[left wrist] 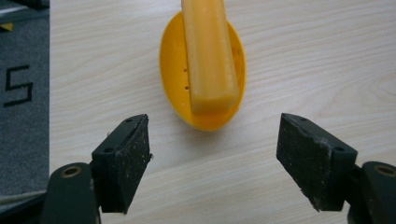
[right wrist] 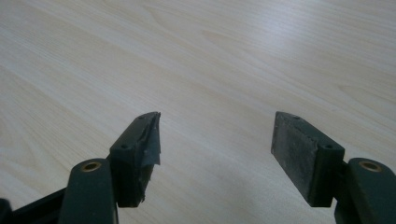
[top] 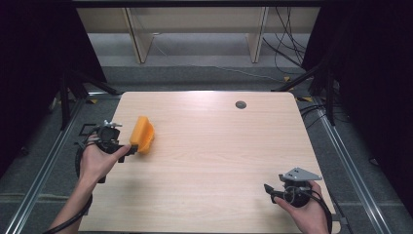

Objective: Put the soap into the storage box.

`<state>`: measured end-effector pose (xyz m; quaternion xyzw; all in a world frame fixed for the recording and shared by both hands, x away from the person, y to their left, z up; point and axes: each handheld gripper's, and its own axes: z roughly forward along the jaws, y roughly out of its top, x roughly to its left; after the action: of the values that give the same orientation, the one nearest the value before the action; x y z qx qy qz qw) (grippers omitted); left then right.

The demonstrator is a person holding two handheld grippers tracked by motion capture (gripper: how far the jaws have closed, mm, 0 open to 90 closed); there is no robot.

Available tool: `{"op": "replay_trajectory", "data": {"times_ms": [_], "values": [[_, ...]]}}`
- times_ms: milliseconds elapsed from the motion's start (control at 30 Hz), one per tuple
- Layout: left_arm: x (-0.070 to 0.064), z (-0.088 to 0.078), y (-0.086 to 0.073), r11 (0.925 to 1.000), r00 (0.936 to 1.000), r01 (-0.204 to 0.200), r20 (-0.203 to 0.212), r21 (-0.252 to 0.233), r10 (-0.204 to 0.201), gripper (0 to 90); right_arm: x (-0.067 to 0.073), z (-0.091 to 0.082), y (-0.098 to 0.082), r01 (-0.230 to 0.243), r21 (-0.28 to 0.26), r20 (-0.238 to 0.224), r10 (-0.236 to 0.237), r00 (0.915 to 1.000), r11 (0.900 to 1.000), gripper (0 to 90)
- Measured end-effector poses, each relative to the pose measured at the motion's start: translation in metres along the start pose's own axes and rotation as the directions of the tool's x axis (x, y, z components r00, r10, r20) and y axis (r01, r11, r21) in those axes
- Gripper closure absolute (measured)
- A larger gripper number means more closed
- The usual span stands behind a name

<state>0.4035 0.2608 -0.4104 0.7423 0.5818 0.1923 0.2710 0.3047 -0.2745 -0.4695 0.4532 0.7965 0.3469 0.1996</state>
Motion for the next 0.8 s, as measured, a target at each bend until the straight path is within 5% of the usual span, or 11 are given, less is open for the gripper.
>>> {"op": "replay_trajectory", "data": {"times_ms": [200,467,600,700,733,800], "values": [[0.001,0.0,-0.03,0.9983,0.9998,-0.015,0.008,-0.057,0.015,25.3,0.003,0.0,0.0,-0.039,0.003,-0.007,0.039,0.9992,0.999,33.5],[0.005,-0.002,-0.078,0.9891,0.9999,-0.004,0.013,-0.147,0.006,26.3,0.003,-0.001,0.0,-0.025,0.007,-0.009,0.025,0.9996,1.0,33.6],[0.0,0.006,-0.105,0.9776,0.9944,0.074,0.089,-0.197,-0.057,26.8,0.001,0.0,0.001,-0.006,-0.016,-0.015,0.006,0.9999,1.0,33.7],[-0.003,0.012,-0.119,0.9873,0.9865,0.079,0.153,-0.137,-0.058,26.6,0.001,-0.001,0.002,-0.003,-0.011,-0.019,0.003,0.9998,1.0,33.8],[-0.005,0.012,-0.118,0.9855,0.9832,0.1,0.166,-0.137,-0.076,26.6,0.0,0.0,0.002,0.013,-0.015,-0.019,-0.013,0.9997,1.0,33.9],[-0.008,0.012,-0.116,0.9837,0.99,0.065,0.134,-0.168,-0.042,26.3,0.001,0.0,0.002,-0.005,-0.009,-0.017,0.005,0.9998,1.0,34.0]]}}
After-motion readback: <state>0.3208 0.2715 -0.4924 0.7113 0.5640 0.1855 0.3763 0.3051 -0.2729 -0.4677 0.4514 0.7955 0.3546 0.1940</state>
